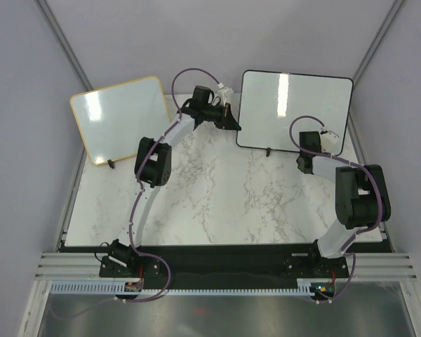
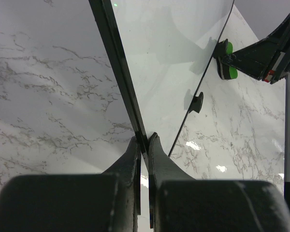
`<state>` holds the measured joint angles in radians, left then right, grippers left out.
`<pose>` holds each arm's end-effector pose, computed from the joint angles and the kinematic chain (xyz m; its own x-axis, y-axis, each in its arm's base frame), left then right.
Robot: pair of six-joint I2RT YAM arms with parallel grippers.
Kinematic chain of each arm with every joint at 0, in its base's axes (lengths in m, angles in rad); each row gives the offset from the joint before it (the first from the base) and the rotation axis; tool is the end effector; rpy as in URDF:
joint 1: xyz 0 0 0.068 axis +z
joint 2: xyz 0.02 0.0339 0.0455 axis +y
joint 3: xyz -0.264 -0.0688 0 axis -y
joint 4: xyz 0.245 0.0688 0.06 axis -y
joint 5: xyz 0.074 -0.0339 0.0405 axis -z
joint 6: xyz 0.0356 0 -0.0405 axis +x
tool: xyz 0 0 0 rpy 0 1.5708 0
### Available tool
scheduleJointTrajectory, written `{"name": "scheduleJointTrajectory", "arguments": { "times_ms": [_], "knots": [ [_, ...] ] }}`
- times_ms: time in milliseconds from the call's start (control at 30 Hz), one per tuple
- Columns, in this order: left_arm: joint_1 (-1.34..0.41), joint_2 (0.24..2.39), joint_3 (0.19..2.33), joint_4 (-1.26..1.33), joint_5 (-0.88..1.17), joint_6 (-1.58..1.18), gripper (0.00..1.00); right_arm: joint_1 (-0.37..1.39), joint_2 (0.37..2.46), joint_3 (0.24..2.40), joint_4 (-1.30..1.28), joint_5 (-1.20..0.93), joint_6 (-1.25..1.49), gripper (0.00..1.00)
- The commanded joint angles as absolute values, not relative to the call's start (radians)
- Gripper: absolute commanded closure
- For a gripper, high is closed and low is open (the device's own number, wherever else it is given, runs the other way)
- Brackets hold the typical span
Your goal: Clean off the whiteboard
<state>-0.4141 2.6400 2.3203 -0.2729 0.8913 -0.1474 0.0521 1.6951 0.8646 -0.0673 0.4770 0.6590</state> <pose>0.5225 -0.2599 0.1666 -0.6297 0.1759 -0.7567 0.7593 0.3452 -0.5516 0.3285 0.0008 0.1525 -0.4707 0.5202 -0.7126 0.6675 0.7381 0.0978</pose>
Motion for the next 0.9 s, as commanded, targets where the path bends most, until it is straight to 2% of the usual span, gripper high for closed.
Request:
{"name": "scheduleJointTrajectory", "arguments": {
  "times_ms": [0, 400, 567, 767, 867],
  "knots": [
    [-0.422, 2.638, 2.375, -0.183, 0.845, -0.071, 0.98, 0.107, 1.741, 0.891, -0.015, 0.318, 0.689, 1.00],
    [-0.403, 2.594, 2.266, -0.244, 0.868, -0.078, 0.98, 0.106, 1.690, 0.890, -0.081, 0.428, 0.657, 1.00],
    [-0.403, 2.589, 2.260, -0.278, 0.810, -0.090, 0.98, 0.107, 1.683, 0.891, -0.086, 0.437, 0.640, 1.00],
    [-0.405, 2.594, 2.264, -0.261, 0.837, -0.101, 0.98, 0.107, 1.660, 0.890, -0.083, 0.442, 0.611, 1.00],
    [-0.405, 2.589, 2.266, -0.253, 0.862, -0.104, 0.80, 0.107, 1.644, 0.887, -0.083, 0.456, 0.603, 1.00]
  ]
}}
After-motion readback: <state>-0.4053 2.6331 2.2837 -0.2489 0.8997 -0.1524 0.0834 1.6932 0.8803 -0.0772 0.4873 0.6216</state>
